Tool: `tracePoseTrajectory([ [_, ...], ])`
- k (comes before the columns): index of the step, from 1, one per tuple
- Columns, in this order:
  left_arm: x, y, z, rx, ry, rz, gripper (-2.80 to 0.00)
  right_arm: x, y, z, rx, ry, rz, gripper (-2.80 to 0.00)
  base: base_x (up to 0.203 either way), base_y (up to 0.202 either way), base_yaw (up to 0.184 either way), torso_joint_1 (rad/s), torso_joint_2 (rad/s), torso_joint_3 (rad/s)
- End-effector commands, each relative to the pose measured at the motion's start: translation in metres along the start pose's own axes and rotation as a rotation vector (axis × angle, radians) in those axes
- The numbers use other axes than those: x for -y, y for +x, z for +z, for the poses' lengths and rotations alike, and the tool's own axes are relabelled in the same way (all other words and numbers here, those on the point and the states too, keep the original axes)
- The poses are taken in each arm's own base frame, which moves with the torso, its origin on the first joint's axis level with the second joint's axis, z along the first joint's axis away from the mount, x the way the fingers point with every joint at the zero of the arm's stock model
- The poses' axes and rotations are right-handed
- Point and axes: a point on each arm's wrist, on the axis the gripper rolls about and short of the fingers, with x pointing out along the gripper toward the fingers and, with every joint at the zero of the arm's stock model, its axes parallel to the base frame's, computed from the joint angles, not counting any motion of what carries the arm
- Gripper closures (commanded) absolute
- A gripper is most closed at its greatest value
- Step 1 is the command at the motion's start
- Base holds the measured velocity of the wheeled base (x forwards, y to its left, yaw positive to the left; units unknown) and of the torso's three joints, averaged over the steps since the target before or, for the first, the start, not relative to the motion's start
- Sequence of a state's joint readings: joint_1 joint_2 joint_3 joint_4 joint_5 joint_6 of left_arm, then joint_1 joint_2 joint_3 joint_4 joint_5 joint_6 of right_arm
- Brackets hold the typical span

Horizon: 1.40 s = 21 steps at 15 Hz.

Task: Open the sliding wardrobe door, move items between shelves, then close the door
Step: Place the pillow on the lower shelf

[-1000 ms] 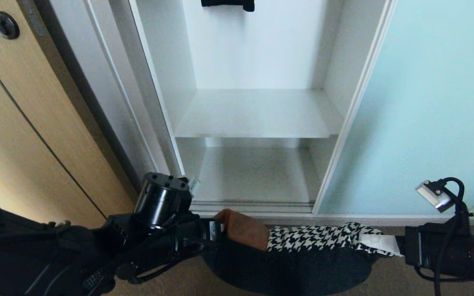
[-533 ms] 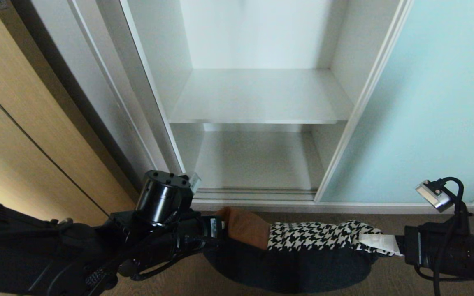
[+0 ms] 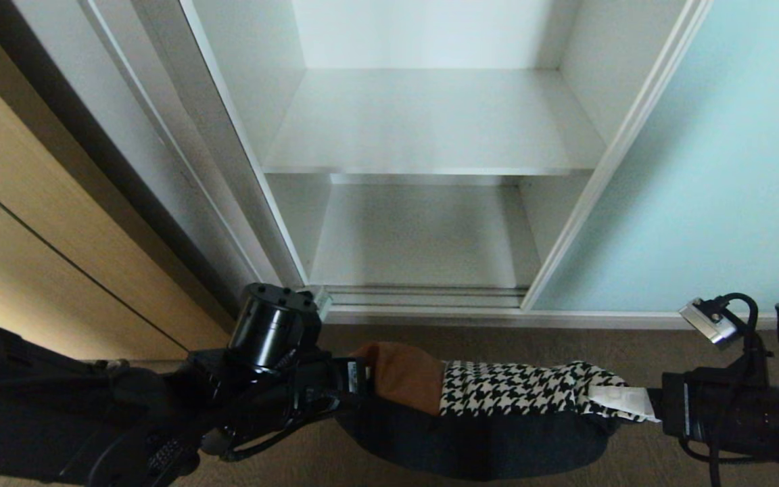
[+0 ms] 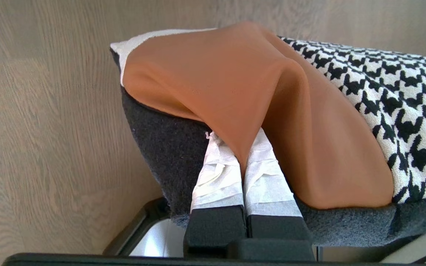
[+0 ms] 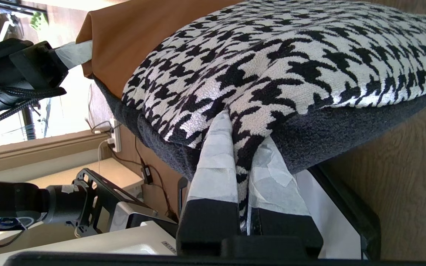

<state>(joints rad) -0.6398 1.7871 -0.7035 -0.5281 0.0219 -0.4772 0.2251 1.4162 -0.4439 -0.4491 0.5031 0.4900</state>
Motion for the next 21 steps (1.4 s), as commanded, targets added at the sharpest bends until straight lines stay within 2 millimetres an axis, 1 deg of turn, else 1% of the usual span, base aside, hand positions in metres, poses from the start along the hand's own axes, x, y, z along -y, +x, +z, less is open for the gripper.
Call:
tracePoseTrajectory([
  [1, -0.001, 0.001, -0.001, -0.004, -0.003, 0.002, 0.0, -0.001, -0.001, 0.0, 0.007, -0.003, 0.007, 0.0, 0.0, 0.0, 0.0, 0.006, 0.01, -0.196],
  [13, 0.0, 0.002, -0.001, -0.002, -0.001, 0.002, 0.0, 0.001, 0.002, -0.001, -0.003, 0.004, 0.002, 0.0, 0.0, 0.0, 0.0, 0.002, 0.0, -0.196],
  [21, -0.002, 0.012, -0.003, 0.004, -0.005, 0.01, 0.0, 0.003, 0.01, -0.005, -0.043, 0.01, 0.002, 0.0, 0.0, 0.0, 0.0, 0.002, 0.0, -0.031],
])
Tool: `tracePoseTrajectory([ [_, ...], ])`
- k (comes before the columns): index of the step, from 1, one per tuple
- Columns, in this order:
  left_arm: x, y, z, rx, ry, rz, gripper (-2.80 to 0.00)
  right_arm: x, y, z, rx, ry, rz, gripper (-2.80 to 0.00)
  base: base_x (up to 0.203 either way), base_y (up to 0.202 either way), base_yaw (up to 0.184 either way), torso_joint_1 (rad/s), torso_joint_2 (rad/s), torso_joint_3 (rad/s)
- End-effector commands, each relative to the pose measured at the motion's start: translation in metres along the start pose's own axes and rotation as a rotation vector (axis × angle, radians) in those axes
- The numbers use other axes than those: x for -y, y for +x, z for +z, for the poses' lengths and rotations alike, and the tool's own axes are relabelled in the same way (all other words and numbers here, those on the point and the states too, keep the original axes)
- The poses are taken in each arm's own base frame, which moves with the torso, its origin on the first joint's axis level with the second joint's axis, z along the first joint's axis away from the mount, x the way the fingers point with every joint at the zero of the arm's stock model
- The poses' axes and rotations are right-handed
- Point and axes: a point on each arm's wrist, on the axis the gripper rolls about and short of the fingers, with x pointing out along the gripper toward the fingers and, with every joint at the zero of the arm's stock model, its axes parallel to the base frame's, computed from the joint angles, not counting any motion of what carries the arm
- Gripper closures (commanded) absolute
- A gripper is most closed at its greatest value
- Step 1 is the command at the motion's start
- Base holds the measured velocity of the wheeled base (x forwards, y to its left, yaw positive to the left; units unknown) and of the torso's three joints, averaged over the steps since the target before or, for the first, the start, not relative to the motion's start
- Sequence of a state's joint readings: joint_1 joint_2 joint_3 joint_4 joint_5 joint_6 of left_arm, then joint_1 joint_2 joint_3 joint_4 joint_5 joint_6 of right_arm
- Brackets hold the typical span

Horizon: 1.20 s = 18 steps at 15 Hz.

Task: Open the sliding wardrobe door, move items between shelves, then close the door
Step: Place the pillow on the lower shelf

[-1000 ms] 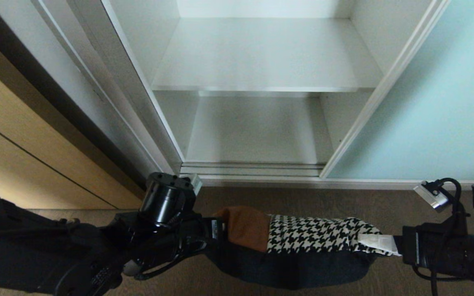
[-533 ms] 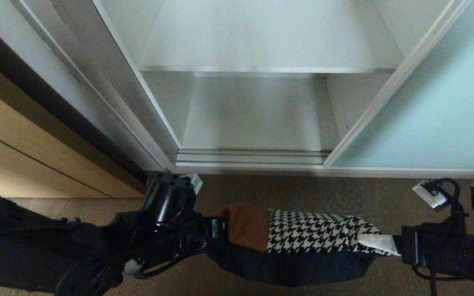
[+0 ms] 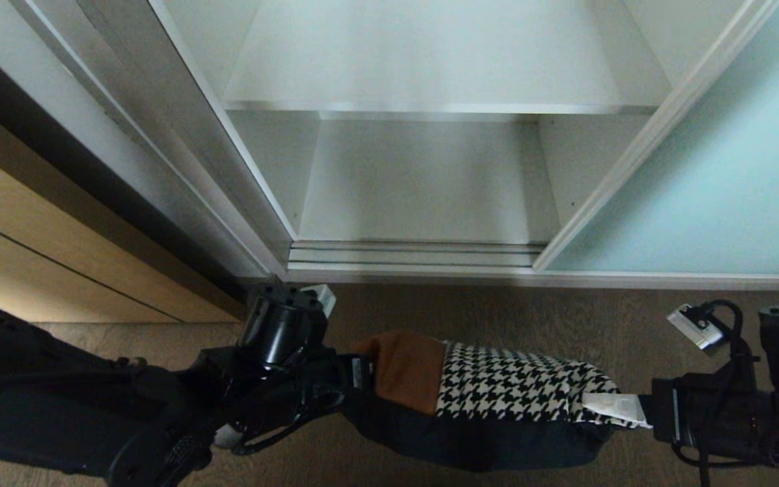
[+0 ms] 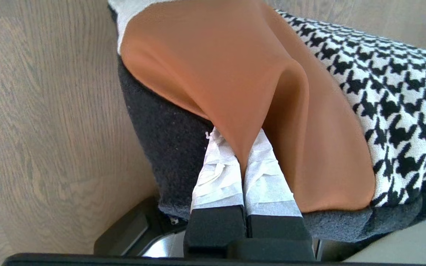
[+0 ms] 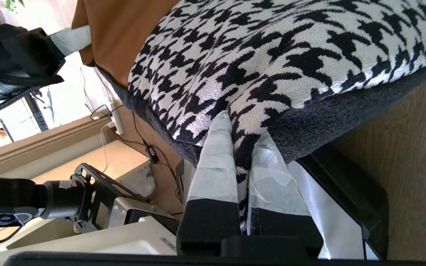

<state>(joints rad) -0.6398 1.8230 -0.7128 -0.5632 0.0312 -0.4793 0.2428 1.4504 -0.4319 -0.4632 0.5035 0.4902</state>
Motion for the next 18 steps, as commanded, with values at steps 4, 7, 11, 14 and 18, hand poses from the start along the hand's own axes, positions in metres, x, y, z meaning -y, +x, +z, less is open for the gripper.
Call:
tracePoseTrajectory([
  [4, -0.0019, 0.0011, -0.0028, -0.002, -0.001, 0.018, 0.0, -0.0003, 0.0012, -0.0002, -0.004, 0.001, 0.005, 0.0, 0.0, 0.0, 0.0, 0.0, 0.0, 0.0],
  [7, -0.0027, 0.0017, -0.0044, -0.007, -0.003, 0.022, 0.0, -0.0002, 0.0014, -0.0002, -0.005, 0.001, 0.004, 0.0, 0.0, 0.0, 0.0, 0.0, 0.0, 0.0],
  [11, -0.0025, 0.0007, -0.0039, -0.004, -0.003, 0.021, 0.0, -0.0007, 0.0006, 0.0005, 0.0, -0.001, 0.006, 0.0, 0.0, 0.0, 0.0, 0.0, 0.0, 0.0],
  [14, -0.0027, 0.0013, -0.0045, -0.008, -0.003, 0.023, 0.0, 0.0001, 0.0017, 0.0003, -0.004, 0.002, 0.003, 0.0, 0.0, 0.0, 0.0, 0.0, 0.0, 0.0],
  [18, -0.0012, 0.0003, -0.0014, 0.003, -0.001, 0.017, 0.0, 0.0009, 0.0024, -0.0003, -0.009, 0.005, 0.001, 0.0, 0.0, 0.0, 0.0, 0.002, 0.0, -0.01],
])
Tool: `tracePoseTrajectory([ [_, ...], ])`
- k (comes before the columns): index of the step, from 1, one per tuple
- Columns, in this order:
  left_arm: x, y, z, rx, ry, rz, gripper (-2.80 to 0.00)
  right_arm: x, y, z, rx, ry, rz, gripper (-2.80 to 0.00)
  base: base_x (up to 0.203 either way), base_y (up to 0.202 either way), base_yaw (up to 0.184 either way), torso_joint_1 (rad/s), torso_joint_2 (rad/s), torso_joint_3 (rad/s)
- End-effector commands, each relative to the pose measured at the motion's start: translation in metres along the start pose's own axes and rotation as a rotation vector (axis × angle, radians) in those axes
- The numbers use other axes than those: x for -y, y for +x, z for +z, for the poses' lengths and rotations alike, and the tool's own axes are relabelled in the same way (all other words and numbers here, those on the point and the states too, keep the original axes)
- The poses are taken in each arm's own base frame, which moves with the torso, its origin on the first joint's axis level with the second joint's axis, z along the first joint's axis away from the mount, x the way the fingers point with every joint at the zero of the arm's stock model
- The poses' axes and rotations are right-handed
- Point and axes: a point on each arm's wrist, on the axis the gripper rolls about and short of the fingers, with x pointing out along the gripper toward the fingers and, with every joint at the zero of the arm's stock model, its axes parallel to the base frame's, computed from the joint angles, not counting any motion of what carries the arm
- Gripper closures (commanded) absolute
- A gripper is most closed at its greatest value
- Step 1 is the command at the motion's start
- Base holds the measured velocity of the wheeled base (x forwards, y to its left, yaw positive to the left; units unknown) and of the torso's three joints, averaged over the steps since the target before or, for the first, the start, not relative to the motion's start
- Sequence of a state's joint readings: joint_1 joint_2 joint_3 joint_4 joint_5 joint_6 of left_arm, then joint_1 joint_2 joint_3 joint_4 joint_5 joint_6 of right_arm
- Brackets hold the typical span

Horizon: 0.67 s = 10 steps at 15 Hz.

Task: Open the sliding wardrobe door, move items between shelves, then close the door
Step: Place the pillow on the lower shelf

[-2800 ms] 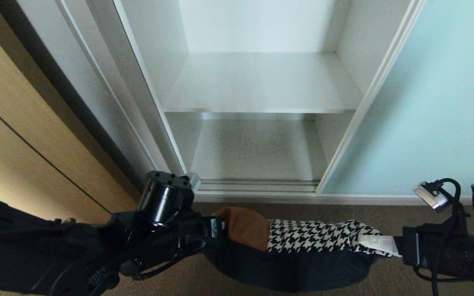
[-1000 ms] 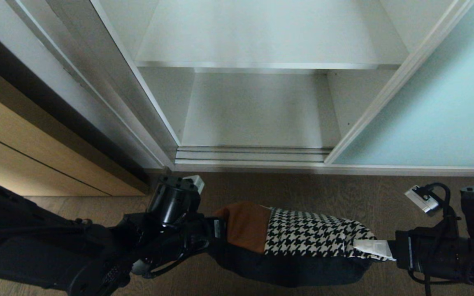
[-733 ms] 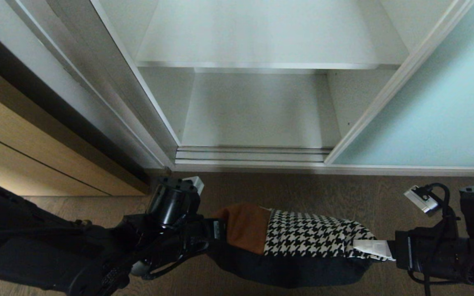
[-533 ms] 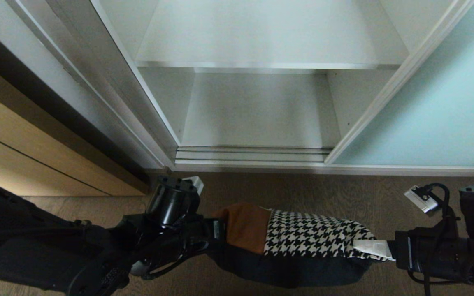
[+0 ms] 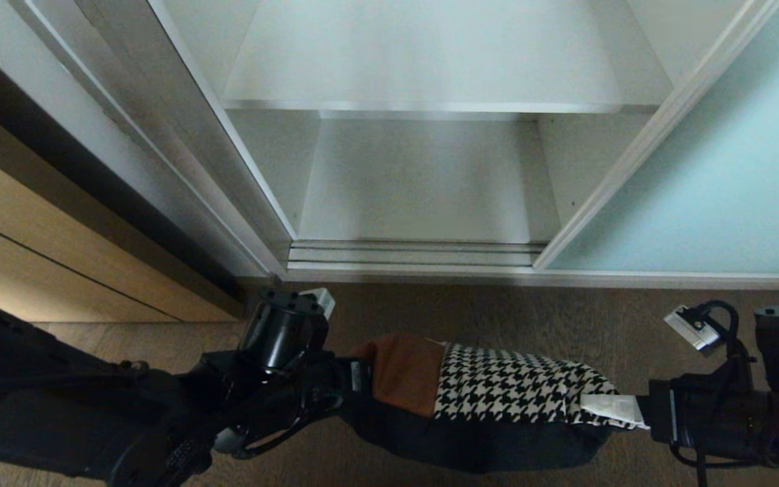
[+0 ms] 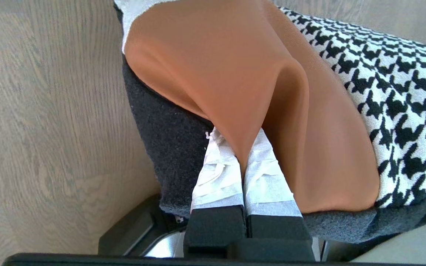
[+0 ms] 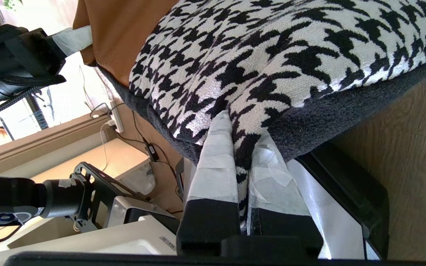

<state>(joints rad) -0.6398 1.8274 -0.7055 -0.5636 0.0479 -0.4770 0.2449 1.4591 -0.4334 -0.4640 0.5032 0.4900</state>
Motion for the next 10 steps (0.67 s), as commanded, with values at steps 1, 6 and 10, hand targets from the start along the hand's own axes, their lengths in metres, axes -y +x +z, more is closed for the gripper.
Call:
tracePoseTrajectory([
  [1, 0.0, 0.0, 0.0, 0.003, -0.003, -0.002, 0.0, 0.0, 0.0, 0.0, -0.002, 0.002, 0.003, 0.0, 0.0, 0.0, 0.0, 0.003, 0.0, -0.107],
  [6, -0.001, 0.003, -0.001, -0.002, -0.005, 0.003, 0.0, 0.002, 0.003, -0.001, -0.017, 0.009, -0.001, 0.0, 0.0, 0.0, 0.0, 0.005, 0.0, -0.134],
  [10, -0.005, 0.005, 0.012, 0.09, -0.023, -0.003, 0.0, -0.005, 0.012, 0.016, 0.015, -0.015, 0.018, 0.0, 0.0, 0.0, 0.0, 0.0, 0.0, 0.0],
])
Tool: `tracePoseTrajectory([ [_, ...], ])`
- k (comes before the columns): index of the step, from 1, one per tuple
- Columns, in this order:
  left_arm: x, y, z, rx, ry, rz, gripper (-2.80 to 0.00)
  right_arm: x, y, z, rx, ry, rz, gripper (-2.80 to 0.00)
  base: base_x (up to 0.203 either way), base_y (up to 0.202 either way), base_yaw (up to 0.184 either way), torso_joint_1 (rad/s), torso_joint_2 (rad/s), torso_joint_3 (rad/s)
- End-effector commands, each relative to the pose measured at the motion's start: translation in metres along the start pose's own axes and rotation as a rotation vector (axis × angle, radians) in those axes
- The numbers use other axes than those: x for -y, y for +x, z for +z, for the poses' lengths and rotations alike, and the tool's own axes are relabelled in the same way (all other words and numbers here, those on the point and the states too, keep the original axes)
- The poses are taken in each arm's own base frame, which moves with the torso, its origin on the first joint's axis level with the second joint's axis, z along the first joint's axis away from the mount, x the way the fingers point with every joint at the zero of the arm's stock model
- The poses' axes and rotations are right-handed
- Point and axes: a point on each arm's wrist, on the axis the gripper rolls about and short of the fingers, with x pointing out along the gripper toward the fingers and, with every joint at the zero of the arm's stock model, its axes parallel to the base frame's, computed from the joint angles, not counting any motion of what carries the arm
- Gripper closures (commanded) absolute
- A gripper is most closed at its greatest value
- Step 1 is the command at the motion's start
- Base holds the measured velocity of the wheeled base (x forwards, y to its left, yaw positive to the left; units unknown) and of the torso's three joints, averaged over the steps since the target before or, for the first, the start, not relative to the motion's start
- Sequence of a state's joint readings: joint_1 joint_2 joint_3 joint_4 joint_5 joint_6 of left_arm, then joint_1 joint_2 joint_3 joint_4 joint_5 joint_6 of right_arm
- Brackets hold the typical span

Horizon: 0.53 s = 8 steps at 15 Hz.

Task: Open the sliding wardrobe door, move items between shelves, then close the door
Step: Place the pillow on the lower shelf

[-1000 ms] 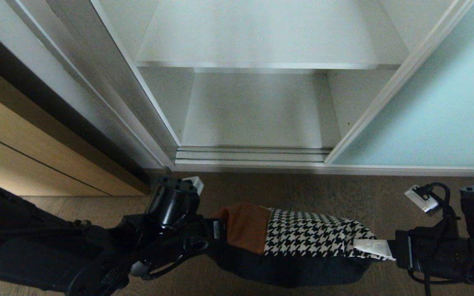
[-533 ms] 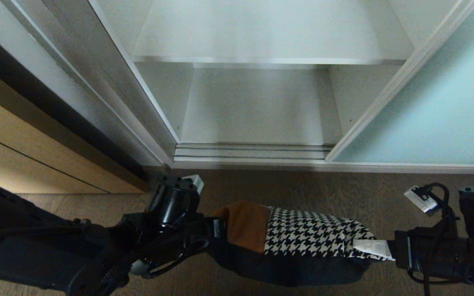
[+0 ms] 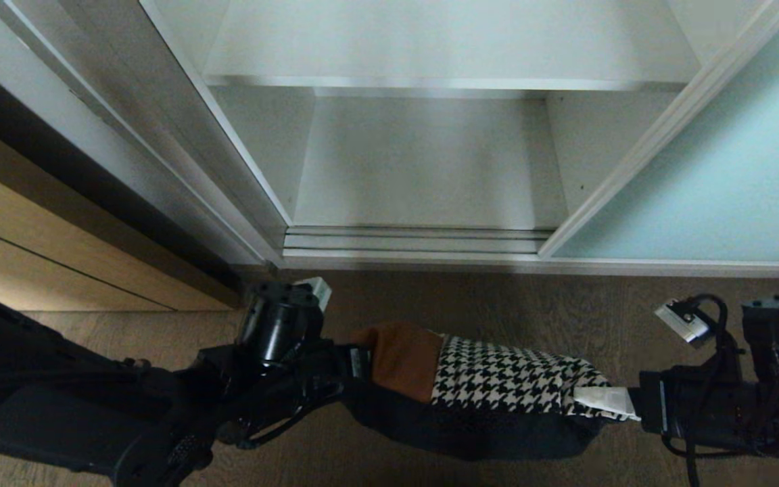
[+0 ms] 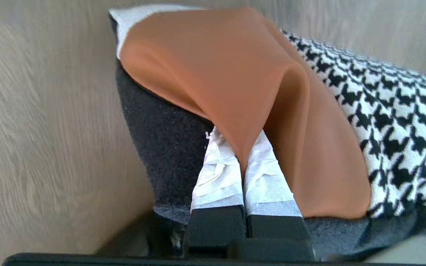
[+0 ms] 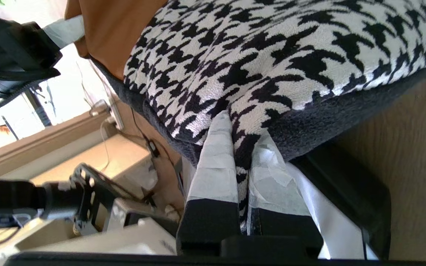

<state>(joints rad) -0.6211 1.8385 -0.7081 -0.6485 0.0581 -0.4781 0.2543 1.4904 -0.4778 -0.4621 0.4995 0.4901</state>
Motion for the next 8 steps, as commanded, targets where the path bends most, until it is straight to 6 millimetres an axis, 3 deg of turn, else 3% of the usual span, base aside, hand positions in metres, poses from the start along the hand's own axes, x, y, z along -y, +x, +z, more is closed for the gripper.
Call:
tracePoseTrajectory([
  [1, -0.007, 0.006, 0.008, 0.027, -0.017, 0.023, 0.0, -0.001, 0.01, 0.012, 0.011, -0.006, 0.005, 0.0, 0.0, 0.0, 0.0, 0.0, 0.0, 0.0],
  [4, -0.021, 0.01, 0.029, 0.091, -0.038, 0.056, 0.0, -0.002, 0.026, 0.034, 0.048, -0.025, -0.01, 0.0, 0.0, 0.0, 0.0, 0.0, 0.0, 0.0],
  [8, -0.029, 0.015, 0.053, 0.167, -0.045, 0.068, 0.0, -0.013, 0.05, 0.085, 0.175, -0.079, -0.017, 0.0, 0.0, 0.0, 0.0, 0.0, 0.0, 0.0],
])
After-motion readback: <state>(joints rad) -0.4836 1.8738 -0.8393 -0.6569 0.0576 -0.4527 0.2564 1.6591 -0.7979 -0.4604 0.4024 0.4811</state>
